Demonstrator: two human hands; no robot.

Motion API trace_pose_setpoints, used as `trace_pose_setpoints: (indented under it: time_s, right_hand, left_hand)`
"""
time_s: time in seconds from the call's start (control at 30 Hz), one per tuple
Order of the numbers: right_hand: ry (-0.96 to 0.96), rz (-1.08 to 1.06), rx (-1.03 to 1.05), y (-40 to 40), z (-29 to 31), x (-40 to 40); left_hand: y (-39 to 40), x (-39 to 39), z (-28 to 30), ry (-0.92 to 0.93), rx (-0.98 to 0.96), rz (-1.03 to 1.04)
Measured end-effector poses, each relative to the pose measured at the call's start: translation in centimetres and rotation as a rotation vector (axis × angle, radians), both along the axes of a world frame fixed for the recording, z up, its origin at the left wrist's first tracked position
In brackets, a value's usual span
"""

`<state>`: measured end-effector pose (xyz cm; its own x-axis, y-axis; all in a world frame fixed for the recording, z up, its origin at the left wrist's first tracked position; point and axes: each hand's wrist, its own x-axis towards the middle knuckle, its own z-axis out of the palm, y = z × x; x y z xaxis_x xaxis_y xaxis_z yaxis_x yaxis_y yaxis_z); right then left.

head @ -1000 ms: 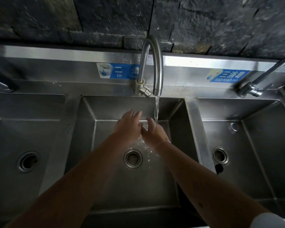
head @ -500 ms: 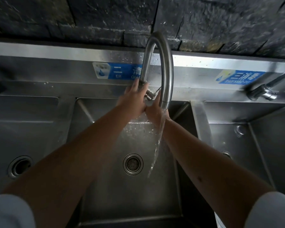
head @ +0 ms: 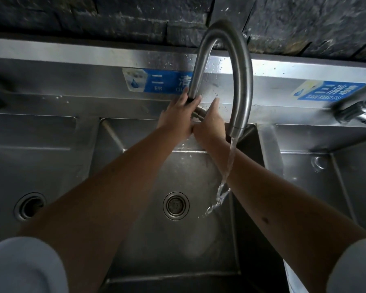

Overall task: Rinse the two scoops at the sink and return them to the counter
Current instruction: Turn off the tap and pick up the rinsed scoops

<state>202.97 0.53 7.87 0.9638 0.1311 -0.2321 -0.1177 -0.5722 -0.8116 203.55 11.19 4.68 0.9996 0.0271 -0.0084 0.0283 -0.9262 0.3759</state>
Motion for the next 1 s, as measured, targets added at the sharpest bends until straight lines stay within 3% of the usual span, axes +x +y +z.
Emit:
trace_pose_setpoints:
  time_s: [0.13, 0.3, 0.4, 0.57, 0.87, 1.0]
  right_hand:
    - [-0.019, 0.027, 0.036, -0.6, 0.8, 1.1]
    - [0.122, 0.241, -0.459, -2.1, -2.1, 3.3]
    - [0.132, 0.128, -0.354, -2.2, -2.7, 3.8]
    - [0.082, 0.185, -0.286, -3.5, -1.6, 3.1]
    - [-0.043, 0.474, -0.481, -6.0, 1.1, -2.7]
    - [-0.077, 0.495, -0.512, -7.4, 1.4, -6.8]
  left_hand:
    - [0.0, 0.2, 0.3, 0.007, -0.013, 0.009]
    - [0.4, 0.0, 0.7, 0.064, -0.079, -0.025]
    - [0.3, -0.1, 1.2, 0.134, -0.021, -0.055]
    - [-0.8, -0.6, 2.8, 0.246, 0.173, -0.046]
    - [-2.2, -7.3, 4.8, 0.184, 0.128, -0.113]
    - [-3.1, -12.2, 4.9, 0.161, 0.139, -0.131]
